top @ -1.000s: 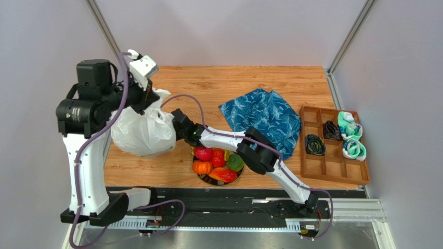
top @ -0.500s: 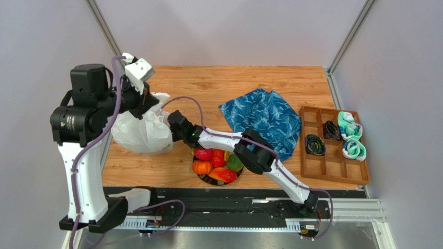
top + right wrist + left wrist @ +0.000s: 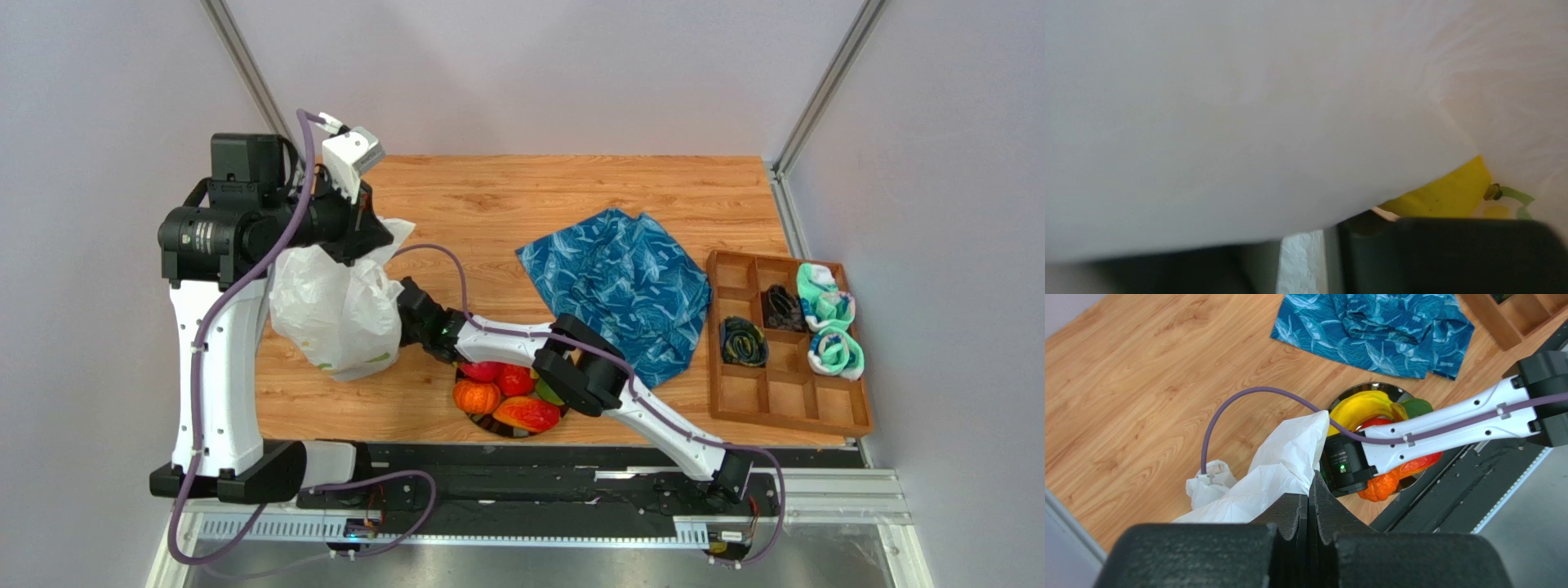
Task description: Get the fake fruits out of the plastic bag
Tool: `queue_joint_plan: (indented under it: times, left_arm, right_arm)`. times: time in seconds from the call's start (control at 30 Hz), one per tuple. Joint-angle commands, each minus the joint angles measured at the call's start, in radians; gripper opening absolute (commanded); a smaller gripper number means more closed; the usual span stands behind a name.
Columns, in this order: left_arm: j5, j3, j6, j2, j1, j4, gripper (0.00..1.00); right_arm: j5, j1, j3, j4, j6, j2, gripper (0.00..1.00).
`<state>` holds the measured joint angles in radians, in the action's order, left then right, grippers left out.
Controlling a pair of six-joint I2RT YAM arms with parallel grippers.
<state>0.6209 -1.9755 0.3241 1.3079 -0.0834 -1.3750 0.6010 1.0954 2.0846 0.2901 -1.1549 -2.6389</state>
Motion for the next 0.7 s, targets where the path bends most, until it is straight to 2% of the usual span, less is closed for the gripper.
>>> queue_joint_plan:
  times: [0.0, 0.03, 0.1, 0.23, 0.5, 0.67]
  left_arm:
    - [-0.1, 0.068, 0.07, -0.102, 0.001, -0.061, 0.0]
    - [-0.14, 0.134, 0.094, -0.125, 0.002, -0.064, 0.0]
    - [-0.234, 0.203, 0.127, -0.206, 0.004, -0.064, 0.0]
    - [-0.342, 0.404, 0.112, -0.364, 0.005, 0.003, 0.0]
    - [-0.473, 0.636, 0.125, -0.53, 0.01, 0.037, 0.0]
    - [-0.532, 0.848, 0.072, -0.581, 0.01, 0.146, 0.0]
  right_arm:
    - [0.017, -0.038, -0.015, -0.018, 0.096, 0.088, 0.23]
    - [0.005, -0.058, -0.02, -0.101, 0.168, 0.111, 0.16]
    - [-0.033, -0.081, -0.027, -0.195, 0.237, 0.181, 0.13]
    - [-0.09, -0.159, -0.064, -0.259, 0.311, 0.256, 0.06]
    - [-0.092, -0.258, -0.118, -0.336, 0.435, 0.362, 0.02]
    - [-0.093, -0.258, -0.184, -0.362, 0.468, 0.411, 0.02]
